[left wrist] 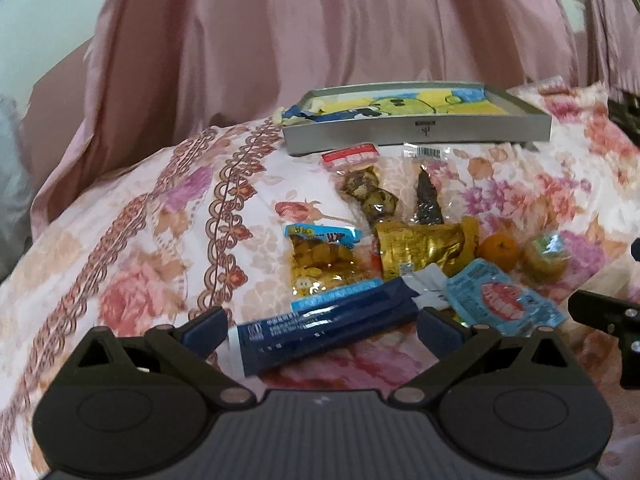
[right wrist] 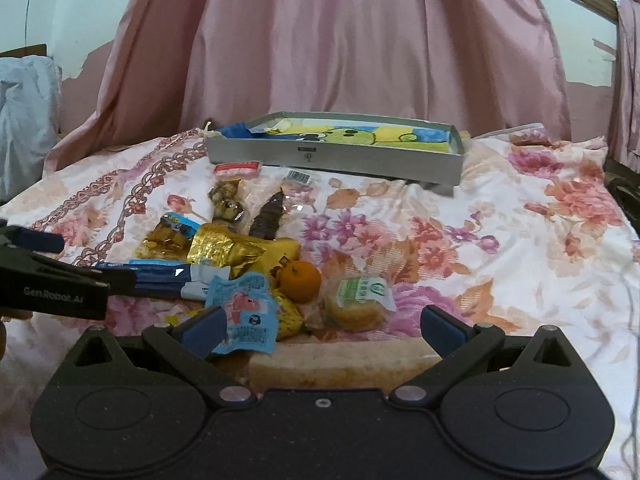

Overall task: Organize snacks
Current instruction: 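Grasp the light blue snack packet with the right tool while the left tool reaches the dark blue tube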

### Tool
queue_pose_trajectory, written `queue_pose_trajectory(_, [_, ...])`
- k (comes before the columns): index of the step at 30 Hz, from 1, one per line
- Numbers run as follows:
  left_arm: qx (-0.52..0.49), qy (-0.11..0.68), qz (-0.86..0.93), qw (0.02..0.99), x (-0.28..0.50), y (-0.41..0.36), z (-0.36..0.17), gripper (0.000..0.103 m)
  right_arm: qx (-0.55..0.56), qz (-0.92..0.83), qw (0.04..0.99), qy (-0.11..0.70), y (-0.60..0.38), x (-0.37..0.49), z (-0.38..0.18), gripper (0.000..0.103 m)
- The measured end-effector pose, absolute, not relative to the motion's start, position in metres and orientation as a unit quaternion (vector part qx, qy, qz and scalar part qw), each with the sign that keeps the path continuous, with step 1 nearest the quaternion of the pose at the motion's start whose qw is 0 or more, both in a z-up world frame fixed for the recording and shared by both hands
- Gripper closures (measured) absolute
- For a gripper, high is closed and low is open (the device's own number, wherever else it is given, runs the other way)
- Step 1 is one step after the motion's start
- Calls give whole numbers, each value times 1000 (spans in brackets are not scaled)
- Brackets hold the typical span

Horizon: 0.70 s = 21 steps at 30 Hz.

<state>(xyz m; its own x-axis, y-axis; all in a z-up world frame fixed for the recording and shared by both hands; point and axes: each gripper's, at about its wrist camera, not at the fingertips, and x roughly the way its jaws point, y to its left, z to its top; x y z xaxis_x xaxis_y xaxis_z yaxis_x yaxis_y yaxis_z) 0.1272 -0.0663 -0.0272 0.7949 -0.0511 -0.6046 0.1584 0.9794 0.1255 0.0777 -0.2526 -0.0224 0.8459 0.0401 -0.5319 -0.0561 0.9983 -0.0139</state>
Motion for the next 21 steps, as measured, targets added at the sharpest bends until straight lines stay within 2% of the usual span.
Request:
queue_pose_trajectory(10, [122,320,-138,929,167,-38,-37,0,-42,64,953,294,-215,109,-42,1])
queue_pose_trajectory(21, [139,369,-238,888,191,-17,-58,1,-65,82,943,316,-186,132,-61,11])
